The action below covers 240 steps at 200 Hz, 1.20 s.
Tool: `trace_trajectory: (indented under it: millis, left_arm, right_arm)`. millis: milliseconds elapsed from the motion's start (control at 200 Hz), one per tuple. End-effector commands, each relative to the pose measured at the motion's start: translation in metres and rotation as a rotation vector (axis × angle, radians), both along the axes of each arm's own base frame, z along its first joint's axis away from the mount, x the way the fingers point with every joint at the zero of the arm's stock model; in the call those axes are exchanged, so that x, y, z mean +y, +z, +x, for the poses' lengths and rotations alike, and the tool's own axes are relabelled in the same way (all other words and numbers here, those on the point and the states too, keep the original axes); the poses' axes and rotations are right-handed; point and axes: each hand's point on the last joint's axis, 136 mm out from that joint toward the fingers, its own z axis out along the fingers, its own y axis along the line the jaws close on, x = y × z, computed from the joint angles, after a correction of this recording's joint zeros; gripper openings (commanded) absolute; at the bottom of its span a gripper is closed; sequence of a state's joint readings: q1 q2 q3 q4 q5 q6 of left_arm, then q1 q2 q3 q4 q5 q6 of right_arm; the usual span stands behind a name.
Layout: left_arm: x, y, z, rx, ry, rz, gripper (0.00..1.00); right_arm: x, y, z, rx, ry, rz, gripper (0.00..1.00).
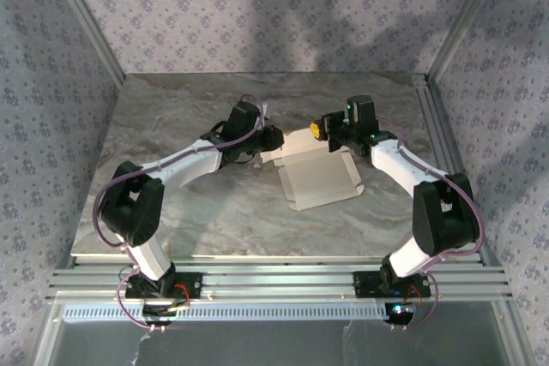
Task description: Fold the paper box
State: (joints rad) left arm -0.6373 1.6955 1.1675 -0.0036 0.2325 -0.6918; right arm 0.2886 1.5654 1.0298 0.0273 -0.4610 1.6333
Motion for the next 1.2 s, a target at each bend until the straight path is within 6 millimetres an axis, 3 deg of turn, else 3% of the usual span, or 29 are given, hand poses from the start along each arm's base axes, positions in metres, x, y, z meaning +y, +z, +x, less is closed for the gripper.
trace_trajectory:
  millis: [0,100,300,395,730,885,1194]
  left_arm:
    - [-0.002,0.050,0.004,-0.012,0.087,-0.253,0.25]
    - [0.008,0.057,0.002,0.039,0.146,-0.325,0.31]
    - [0.033,0.068,-0.003,0.129,0.259,-0.425,0.33]
    - [0.038,0.073,-0.008,0.157,0.283,-0.428,0.41]
    - [0.011,0.047,-0.005,0.314,0.233,-0.429,0.40]
    - [0.007,0.035,-0.002,0.337,0.240,-0.414,0.40]
    - [-0.010,0.035,-0.002,0.356,0.206,-0.437,0.40]
  right_arm:
    - [0.005,0.002,-0.005,-0.016,0.028,0.017,0.00]
    - [0.004,0.001,-0.005,-0.019,0.031,0.012,0.00]
    - [0.003,-0.003,-0.006,-0.024,0.035,-0.001,0.00]
    - [0.003,-0.004,-0.007,-0.031,0.037,-0.005,0.00]
    - [0.008,-0.005,-0.009,-0.076,0.059,-0.006,0.00]
    - [0.006,-0.004,-0.010,-0.086,0.061,-0.005,0.00]
    - [0.007,-0.004,-0.010,-0.087,0.065,0.000,0.00]
